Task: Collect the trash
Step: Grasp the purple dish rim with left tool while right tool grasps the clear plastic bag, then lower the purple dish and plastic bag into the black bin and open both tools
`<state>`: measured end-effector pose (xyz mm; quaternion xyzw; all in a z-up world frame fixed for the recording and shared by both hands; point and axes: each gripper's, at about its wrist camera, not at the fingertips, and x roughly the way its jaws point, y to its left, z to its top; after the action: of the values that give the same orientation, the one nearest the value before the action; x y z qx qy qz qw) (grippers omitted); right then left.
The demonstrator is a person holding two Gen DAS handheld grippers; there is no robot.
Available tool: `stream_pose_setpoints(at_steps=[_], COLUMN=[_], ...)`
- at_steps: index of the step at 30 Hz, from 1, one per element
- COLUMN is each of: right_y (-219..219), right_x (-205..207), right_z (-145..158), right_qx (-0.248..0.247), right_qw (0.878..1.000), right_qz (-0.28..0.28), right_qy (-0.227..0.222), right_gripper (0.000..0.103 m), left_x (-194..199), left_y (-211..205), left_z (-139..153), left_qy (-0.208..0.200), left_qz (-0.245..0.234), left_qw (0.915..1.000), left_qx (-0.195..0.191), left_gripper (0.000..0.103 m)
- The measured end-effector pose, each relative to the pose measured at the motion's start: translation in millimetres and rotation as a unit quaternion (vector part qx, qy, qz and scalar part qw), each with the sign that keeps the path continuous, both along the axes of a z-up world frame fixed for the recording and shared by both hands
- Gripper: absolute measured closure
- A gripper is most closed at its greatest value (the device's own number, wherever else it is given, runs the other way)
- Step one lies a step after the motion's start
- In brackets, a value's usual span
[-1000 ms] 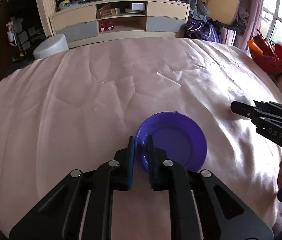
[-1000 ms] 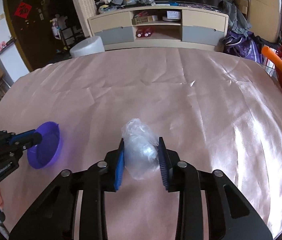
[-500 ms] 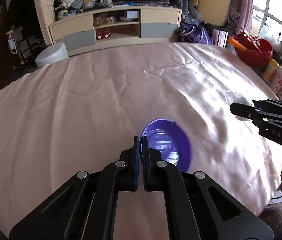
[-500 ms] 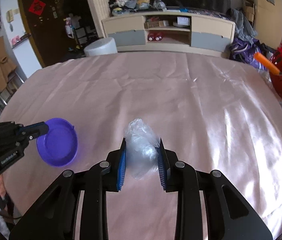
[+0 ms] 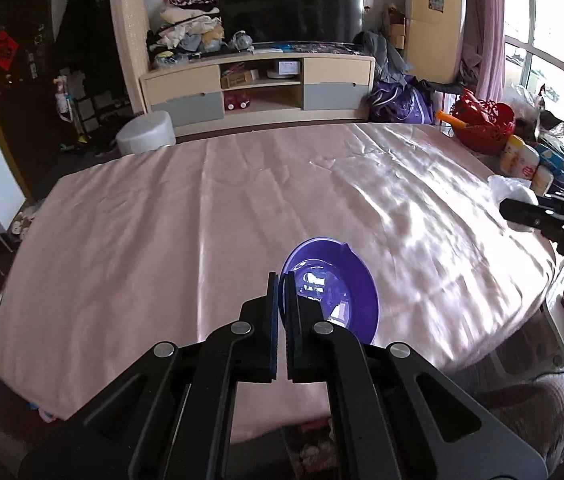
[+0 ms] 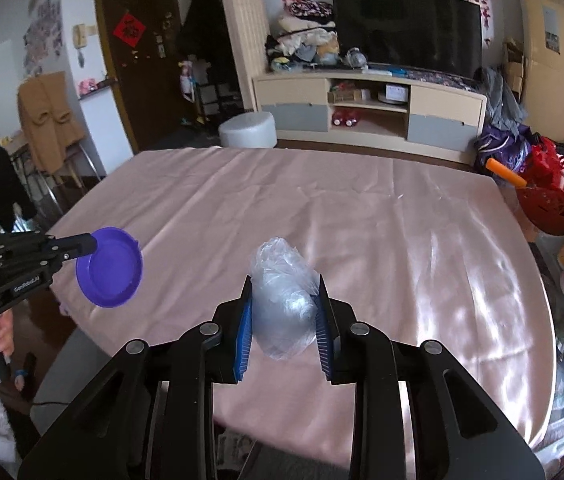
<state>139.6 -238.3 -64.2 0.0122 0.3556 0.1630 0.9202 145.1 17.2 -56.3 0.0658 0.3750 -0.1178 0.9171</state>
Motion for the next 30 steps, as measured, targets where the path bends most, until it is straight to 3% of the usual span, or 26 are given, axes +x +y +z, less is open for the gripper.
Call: stream_pose_setpoints(at_steps=[8, 13, 30], right_y=[11.6, 33.0, 87.9], right_x=[-47.6, -72.7, -107.7], right_z=[-21.5, -45.4, -156.5], right_qx=[0.024, 0.034, 0.026], right_qw=[0.999, 0.998, 0.989], right_qz=[0.022, 0.041, 0.056], right_qy=[0.015, 0.030, 0.136], right_gripper=[0.075, 0.075, 0.075], left_x=[-65.8, -96.5, -135.0], left_y=[18.6, 23.6, 19.4], left_z=[-7.2, -26.5, -153.5], left_qy=[-0.001, 0.005, 0.113], left_qz=[0.003, 0.002, -0.019], left_qw=[0.9998, 0.9996, 0.9925], left_qx=[-0.021, -0.026, -0.042], left_gripper=[0.102, 0.102, 0.102])
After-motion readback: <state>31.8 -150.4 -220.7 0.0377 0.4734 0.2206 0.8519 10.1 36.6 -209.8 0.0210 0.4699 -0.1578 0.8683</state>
